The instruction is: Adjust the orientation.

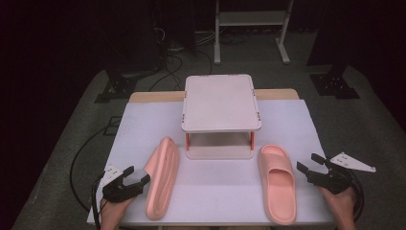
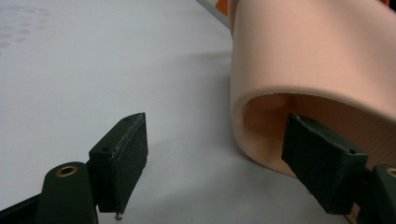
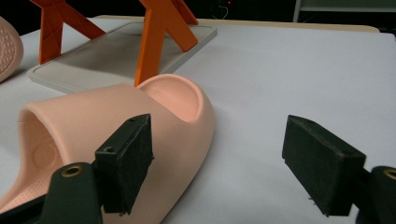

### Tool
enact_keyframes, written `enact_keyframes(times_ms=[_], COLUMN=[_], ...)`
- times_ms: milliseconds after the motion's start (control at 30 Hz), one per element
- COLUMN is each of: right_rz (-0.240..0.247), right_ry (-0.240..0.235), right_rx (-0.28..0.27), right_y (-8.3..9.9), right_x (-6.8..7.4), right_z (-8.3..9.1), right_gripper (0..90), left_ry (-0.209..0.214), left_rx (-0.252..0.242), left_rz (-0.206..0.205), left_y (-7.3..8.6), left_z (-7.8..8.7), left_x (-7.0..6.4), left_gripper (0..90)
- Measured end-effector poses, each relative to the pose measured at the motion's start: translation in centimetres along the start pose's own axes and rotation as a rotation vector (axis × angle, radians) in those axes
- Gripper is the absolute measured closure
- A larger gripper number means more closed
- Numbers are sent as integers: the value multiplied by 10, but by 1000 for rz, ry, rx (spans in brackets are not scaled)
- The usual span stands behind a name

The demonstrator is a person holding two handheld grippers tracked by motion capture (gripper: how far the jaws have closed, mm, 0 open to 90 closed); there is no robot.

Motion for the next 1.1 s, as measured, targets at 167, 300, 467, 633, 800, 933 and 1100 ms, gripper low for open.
enact_keyframes(times_ms=[167, 300, 467, 633, 800, 933, 1100], right_rz=[-3, -3, -5, -4, -7, -6, -6], right_ry=[-4, -6, -5, -7, -7, -7, -7], right_rx=[-8, -10, -9, -9, -10, -9, -8], right_y=[-1, -1, -1, -1, -1, -1, 0], right_x=[1, 1, 1, 2, 2, 2, 2], right_z=[1, 0, 0, 0, 0, 0, 0], right_gripper=[239, 239, 239, 239, 239, 240, 240], left_ry=[15, 32, 32, 47, 65, 70, 61], left_rx=[18, 6, 17, 18, 12, 9, 5], left_rz=[-8, 0, -8, -20, -15, -7, 2], left_y=[-1, -3, -3, -4, -5, -6, -7], left_z=[-5, -8, -11, -12, -13, -14, -15], left_x=[-5, -7, -9, -11, -13, -12, -12], left_gripper=[280, 354, 373, 420, 462, 488, 470])
Point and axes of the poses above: each handheld gripper's, and its own axes: z roughly backward along the jaws, y roughly out of its underside, x roughly to its left, the point moved 10 cm from there along -z, roughly forward along the jaws
